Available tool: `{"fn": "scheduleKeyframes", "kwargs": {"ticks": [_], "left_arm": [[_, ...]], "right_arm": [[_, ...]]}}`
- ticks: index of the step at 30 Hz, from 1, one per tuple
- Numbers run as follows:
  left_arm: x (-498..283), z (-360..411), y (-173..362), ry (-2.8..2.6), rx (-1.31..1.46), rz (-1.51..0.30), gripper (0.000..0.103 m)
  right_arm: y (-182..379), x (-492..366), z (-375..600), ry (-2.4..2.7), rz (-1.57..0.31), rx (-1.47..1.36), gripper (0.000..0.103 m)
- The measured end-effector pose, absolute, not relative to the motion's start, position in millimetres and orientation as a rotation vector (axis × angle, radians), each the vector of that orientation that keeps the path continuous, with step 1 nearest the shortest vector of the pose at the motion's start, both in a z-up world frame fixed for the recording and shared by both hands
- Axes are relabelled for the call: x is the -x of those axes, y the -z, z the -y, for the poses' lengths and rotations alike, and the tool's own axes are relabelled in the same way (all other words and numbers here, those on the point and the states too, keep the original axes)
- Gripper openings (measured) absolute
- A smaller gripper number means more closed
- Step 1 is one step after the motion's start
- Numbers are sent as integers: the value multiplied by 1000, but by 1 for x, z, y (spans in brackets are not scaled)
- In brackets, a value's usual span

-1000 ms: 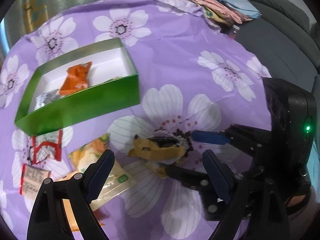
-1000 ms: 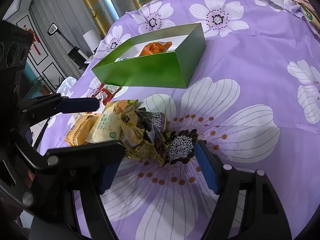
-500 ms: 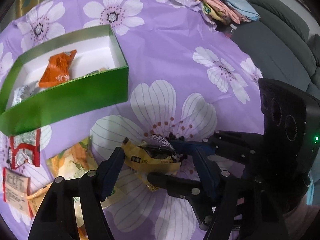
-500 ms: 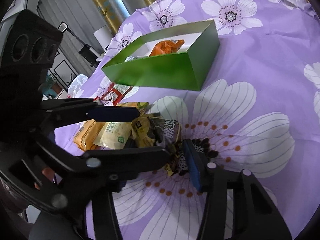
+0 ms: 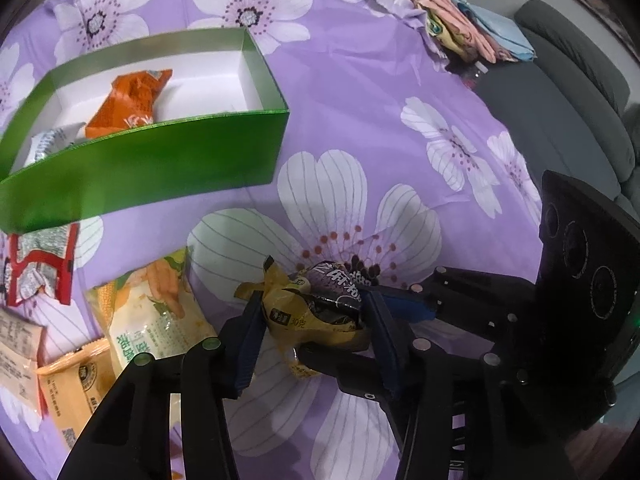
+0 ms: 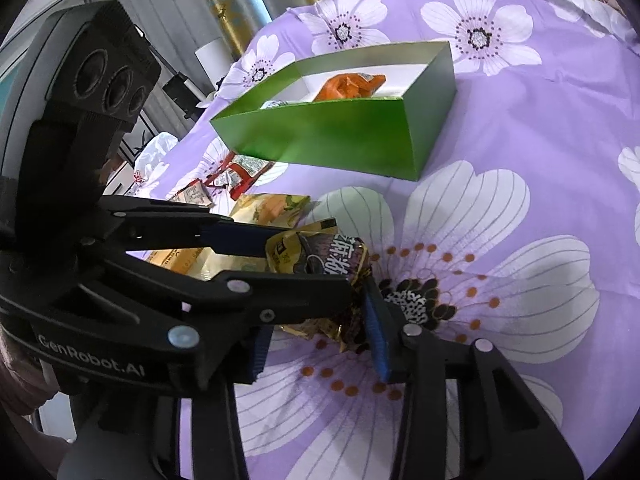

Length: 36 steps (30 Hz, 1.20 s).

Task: Organize snacks
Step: 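Close the left gripper on the gold-wrapped snack and lift it, then carry the gold-wrapped snack into the green box and open the left gripper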

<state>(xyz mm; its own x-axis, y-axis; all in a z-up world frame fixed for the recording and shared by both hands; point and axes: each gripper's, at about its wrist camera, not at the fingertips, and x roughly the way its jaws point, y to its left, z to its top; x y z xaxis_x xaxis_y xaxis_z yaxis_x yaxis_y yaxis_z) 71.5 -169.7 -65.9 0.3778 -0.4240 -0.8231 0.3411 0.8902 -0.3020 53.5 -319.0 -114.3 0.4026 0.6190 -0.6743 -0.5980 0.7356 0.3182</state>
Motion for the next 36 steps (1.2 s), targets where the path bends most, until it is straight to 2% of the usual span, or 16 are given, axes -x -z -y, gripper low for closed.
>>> {"fn": "scheduleKeyframes", "kwargs": {"ticks": [21, 36], "left_arm": [[-25, 155, -1, 427, 47, -887, 50], [-2, 138, -23, 406, 62, -816, 50]], "right_arm": [[49, -10, 307, -818, -687, 37, 40], [25, 6, 293, -835, -638, 76, 40]]}}
